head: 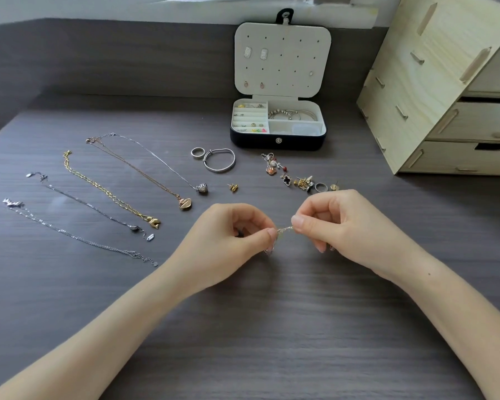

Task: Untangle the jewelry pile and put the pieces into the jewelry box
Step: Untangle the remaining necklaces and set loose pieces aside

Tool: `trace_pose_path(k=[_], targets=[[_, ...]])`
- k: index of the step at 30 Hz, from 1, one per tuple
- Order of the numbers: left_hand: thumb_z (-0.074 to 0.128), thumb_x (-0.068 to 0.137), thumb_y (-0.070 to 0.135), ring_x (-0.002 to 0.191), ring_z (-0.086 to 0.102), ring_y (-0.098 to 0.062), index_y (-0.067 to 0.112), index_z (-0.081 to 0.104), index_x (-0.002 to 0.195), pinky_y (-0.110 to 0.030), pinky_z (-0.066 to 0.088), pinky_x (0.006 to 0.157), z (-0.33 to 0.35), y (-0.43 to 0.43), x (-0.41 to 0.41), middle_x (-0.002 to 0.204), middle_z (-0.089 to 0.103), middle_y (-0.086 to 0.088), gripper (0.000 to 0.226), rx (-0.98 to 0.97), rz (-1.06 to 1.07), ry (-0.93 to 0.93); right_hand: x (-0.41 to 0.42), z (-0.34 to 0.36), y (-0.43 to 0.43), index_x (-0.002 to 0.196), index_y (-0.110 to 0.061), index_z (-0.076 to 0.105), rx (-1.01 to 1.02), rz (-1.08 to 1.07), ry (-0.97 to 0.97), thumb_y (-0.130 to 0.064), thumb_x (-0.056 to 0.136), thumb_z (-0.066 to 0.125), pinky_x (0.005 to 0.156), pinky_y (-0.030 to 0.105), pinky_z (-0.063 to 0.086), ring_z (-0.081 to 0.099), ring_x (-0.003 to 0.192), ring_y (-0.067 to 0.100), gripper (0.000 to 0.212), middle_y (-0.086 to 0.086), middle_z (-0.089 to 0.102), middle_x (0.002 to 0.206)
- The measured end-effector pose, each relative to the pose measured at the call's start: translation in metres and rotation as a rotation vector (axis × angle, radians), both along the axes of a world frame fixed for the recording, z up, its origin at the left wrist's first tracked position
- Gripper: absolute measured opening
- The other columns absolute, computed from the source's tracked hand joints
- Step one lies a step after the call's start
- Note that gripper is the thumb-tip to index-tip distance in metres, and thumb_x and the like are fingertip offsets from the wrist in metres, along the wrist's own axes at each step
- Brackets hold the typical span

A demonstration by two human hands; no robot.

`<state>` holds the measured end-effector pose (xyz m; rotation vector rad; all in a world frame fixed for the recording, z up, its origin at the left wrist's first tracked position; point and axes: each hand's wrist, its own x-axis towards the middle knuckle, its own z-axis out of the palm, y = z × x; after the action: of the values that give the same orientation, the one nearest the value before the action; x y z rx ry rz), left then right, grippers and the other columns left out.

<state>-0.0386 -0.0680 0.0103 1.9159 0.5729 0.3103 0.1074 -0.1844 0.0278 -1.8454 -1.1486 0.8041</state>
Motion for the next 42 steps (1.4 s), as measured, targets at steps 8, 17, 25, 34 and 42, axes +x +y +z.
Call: trace_pose_path(k=[8, 17, 25, 34, 42], targets=[[0.057, 0.091, 0.018, 0.058, 0.047, -0.001, 0.017, 0.064, 0.083, -0.015, 0.039, 0.06, -0.001, 0.0, 0.0, 0.065, 0.057, 0.014, 0.011, 0.012, -0.068, -0.006, -0.002, -0.001, -0.002, 0.089, -0.02, 0.071, -0.009, 0.148, -0.056, -0.015, 0.086, 0.066, 0.049, 0.017, 0.03, 0.036, 0.047, 0.006, 0.008, -0.008, 0.043, 0.049], [0.066, 0.086, 0.01, 0.063, 0.049, -0.001, 0.025, 0.067, 0.083, -0.016, 0.042, 0.065, -0.004, 0.005, -0.001, 0.07, 0.059, 0.014, 0.015, 0.004, -0.027, -0.047, 0.001, -0.002, 0.0, 0.077, -0.018, 0.069, 0.016, 0.048, -0.05, -0.012, 0.088, 0.064, 0.047, 0.012, 0.029, 0.035, 0.048, 0.006, 0.013, -0.007, 0.043, 0.049], [0.053, 0.072, 0.025, 0.061, 0.046, -0.004, 0.031, 0.064, 0.076, -0.016, 0.039, 0.061, -0.009, 0.013, -0.005, 0.068, 0.054, 0.015, 0.013, 0.202, 0.041, 0.0, 0.005, 0.005, -0.003, 0.081, -0.013, 0.07, 0.166, -0.072, 0.231, -0.002, 0.089, 0.058, 0.047, 0.015, 0.025, 0.033, 0.046, 0.005, 0.018, -0.003, 0.046, 0.052], [0.058, 0.074, 0.025, 0.086, 0.065, -0.014, 0.015, 0.059, 0.078, -0.024, 0.047, 0.081, -0.003, 0.009, -0.004, 0.083, 0.071, 0.005, 0.011, -0.226, 0.052, -0.134, 0.009, 0.005, -0.004, 0.083, -0.01, 0.071, 0.161, -0.046, 0.312, -0.007, 0.084, 0.064, 0.046, 0.018, 0.021, 0.029, 0.045, 0.006, 0.008, -0.009, 0.043, 0.048], [0.051, 0.088, 0.01, 0.066, 0.062, -0.02, 0.003, 0.046, 0.084, -0.027, 0.054, 0.06, 0.008, 0.0, -0.001, 0.074, 0.069, -0.013, 0.009, -0.615, 0.02, -0.212, 0.0, 0.003, -0.003, 0.088, -0.021, 0.073, 0.055, 0.079, 0.052, -0.041, 0.067, 0.072, 0.045, 0.018, 0.021, 0.023, 0.045, 0.008, 0.028, -0.01, 0.028, 0.045]])
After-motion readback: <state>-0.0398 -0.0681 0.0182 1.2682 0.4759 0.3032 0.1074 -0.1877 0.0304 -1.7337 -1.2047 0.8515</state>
